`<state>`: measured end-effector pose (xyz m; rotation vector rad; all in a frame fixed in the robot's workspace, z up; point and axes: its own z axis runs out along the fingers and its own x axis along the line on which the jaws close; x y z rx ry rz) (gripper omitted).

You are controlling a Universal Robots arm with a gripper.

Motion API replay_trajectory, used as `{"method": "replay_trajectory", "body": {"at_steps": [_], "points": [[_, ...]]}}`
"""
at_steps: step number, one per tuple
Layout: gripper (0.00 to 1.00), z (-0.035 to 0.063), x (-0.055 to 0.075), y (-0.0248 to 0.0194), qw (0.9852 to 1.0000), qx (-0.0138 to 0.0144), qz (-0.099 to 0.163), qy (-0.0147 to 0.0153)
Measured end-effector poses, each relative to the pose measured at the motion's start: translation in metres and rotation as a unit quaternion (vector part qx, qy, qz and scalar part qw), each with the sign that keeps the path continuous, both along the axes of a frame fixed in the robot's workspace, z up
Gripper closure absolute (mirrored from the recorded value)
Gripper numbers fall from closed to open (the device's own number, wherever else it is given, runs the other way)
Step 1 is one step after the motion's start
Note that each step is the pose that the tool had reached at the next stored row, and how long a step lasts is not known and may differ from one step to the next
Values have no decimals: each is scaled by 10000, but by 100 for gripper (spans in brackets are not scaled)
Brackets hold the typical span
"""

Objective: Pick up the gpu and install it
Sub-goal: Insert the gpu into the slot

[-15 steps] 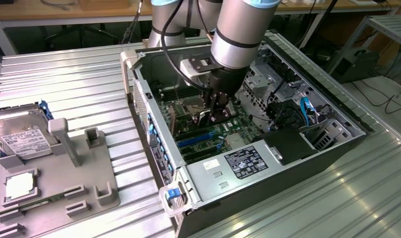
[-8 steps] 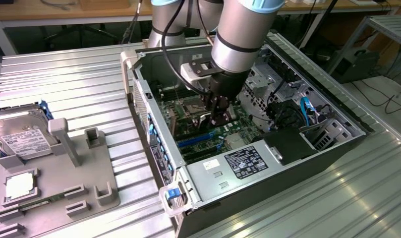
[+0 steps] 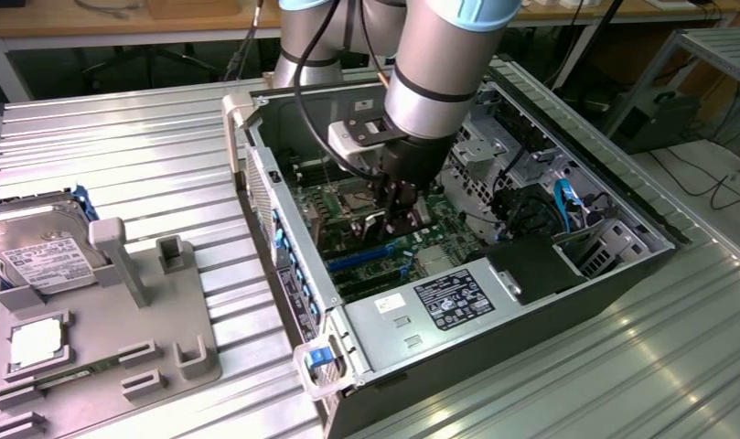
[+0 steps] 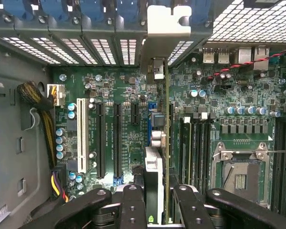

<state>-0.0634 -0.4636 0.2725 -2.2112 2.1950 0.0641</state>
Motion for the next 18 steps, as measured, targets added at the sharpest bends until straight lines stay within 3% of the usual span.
{"method": "replay_trajectory", "body": {"at_steps": [18], "points": [[72,-102,-47,-2,10000,-7,-66,1]]}}
